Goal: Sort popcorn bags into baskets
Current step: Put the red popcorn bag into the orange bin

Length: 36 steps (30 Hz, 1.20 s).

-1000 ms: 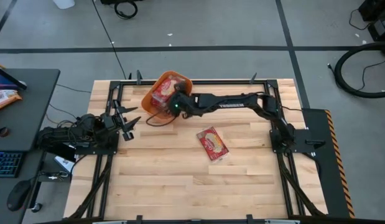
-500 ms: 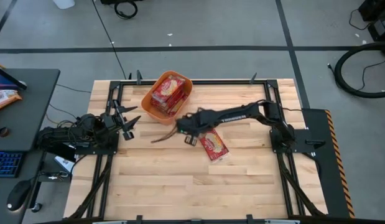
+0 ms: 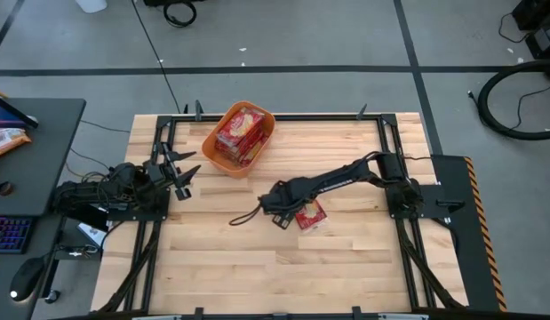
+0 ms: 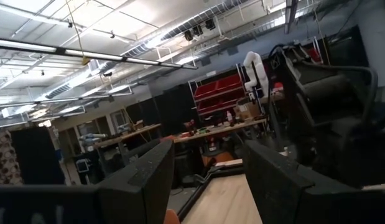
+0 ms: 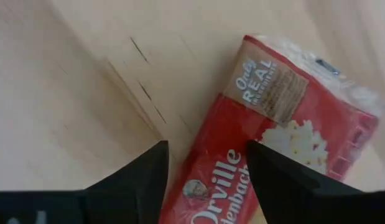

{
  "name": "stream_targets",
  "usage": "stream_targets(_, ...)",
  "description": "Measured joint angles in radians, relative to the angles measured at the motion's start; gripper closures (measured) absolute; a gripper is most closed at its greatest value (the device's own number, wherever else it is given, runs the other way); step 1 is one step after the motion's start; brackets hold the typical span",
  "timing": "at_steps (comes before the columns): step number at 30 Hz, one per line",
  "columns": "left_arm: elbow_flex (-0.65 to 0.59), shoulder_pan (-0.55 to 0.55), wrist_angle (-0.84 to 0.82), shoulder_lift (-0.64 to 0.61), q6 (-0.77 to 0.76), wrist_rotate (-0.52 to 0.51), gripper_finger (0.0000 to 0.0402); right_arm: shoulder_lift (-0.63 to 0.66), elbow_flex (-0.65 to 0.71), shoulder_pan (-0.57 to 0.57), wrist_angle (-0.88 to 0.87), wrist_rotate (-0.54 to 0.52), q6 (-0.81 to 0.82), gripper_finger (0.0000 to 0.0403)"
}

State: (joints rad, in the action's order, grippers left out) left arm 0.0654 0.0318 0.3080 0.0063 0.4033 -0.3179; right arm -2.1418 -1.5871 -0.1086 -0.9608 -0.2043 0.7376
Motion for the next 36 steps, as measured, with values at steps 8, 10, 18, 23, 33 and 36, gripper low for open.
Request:
stream_targets(8, 0.0, 0.0, -0.021, 0.0, -0.053, 0.0, 0.0208, 0.006, 0.066, -0.023, 0.019, -0.067, -0.041, 0.0232)
stream_targets(10, 0.0, 0.0, -0.024, 0.0, -0.081, 0.0, 0.0208, 0.005, 0.067, -0.029, 0.019, -0.076, -0.089, 0.026)
stream_targets(18, 0.0, -0.001, -0.041, 0.0, -0.133, 0.0, 0.0208, 0.0, 0.05, -0.043, -0.009, -0.088, -0.266, 0.0372)
stream_targets(23, 0.0, -0.001, -0.053, 0.0, -0.164, 0.0, 0.0208, -0.005, -0.037, -0.043, -0.065, -0.251, -0.39, 0.0368)
stream_targets(33, 0.0, -0.001, -0.068, 0.0, -0.242, 0.0, 0.0208, -0.003, -0.208, 0.04, -0.005, -0.735, -0.975, 0.0367)
stream_targets(36, 0.0, -0.001, -0.071, 0.0, -0.273, 0.012, 0.0208, -0.001, -0.215, 0.091, 0.143, -0.722, -1.246, 0.0363)
